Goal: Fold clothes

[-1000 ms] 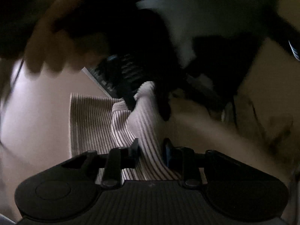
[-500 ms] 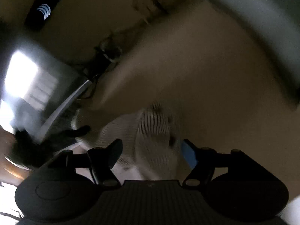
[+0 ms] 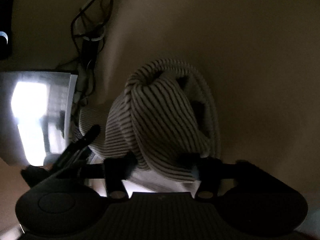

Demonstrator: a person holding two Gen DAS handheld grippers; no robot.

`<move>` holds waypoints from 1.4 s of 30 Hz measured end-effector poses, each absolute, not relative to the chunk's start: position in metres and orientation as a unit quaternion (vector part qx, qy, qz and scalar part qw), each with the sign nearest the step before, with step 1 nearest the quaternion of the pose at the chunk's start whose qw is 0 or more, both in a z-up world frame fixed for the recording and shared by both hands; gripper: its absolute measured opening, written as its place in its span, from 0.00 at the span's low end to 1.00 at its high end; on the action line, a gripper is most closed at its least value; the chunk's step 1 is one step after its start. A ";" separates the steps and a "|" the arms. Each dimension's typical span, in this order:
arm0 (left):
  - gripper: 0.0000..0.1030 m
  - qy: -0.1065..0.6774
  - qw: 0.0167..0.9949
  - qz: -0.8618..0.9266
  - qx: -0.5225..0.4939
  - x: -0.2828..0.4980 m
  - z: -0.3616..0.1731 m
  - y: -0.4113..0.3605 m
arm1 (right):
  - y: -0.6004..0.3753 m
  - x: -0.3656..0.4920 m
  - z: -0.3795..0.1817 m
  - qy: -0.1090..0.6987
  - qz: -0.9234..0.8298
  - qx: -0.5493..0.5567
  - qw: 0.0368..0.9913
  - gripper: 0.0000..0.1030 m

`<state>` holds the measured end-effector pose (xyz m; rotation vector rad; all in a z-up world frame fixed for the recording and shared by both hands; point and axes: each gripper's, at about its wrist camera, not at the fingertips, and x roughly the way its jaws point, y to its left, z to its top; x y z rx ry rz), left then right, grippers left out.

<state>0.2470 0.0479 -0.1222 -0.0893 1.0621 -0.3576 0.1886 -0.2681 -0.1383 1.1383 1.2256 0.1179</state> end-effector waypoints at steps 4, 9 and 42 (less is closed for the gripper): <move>0.57 0.513 0.840 -0.172 -0.049 0.233 -0.122 0.035 | -0.285 0.219 -0.115 0.511 0.061 0.425 0.745 0.30; 0.57 0.510 0.842 -0.161 -0.068 0.214 -0.119 0.034 | -0.277 0.240 -0.082 0.479 0.086 0.281 0.827 0.28; 0.47 0.479 0.866 -0.142 -0.034 0.175 -0.123 0.057 | -0.268 0.256 -0.057 0.465 0.109 0.177 0.860 0.71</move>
